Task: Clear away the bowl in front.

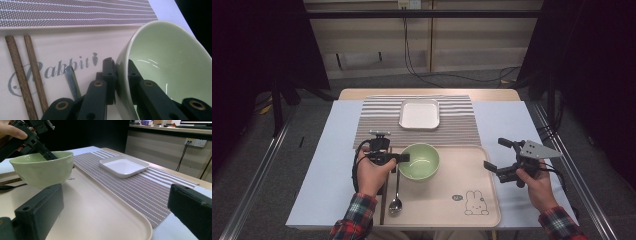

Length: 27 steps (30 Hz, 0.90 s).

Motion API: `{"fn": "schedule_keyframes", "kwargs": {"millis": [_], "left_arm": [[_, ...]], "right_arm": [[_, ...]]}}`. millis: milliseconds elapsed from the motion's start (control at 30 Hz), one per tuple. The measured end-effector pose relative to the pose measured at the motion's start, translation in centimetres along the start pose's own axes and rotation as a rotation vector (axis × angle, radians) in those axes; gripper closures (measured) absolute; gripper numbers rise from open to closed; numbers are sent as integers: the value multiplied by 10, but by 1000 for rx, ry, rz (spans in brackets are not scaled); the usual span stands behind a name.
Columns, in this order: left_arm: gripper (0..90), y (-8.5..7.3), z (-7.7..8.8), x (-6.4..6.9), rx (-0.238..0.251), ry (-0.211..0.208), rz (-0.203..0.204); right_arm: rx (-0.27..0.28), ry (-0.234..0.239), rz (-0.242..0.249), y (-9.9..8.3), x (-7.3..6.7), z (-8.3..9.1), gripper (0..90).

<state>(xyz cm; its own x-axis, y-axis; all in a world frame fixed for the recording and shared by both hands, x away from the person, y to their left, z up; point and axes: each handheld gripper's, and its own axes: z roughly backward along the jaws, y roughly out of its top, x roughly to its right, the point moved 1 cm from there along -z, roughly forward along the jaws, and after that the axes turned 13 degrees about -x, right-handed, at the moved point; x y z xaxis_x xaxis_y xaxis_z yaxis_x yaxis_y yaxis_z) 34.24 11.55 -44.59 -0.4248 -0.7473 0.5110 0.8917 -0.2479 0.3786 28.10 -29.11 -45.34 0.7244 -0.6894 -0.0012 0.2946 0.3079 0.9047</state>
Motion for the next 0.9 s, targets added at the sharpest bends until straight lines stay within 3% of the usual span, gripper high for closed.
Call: {"fn": "schedule_keyframes", "kwargs": {"millis": [133,533,900], "left_arm": [[821,-3,0,1,-3,21,-16],[819,-14,-5,-5,-25,32,-7],[815,-18,-7,-7,-37,23,-12]], "right_arm": [[-1,-1,0,0,0,0,0],[-2,1,3,0,0,0,0],[-2,-1,0,0,0,0,0]]}}
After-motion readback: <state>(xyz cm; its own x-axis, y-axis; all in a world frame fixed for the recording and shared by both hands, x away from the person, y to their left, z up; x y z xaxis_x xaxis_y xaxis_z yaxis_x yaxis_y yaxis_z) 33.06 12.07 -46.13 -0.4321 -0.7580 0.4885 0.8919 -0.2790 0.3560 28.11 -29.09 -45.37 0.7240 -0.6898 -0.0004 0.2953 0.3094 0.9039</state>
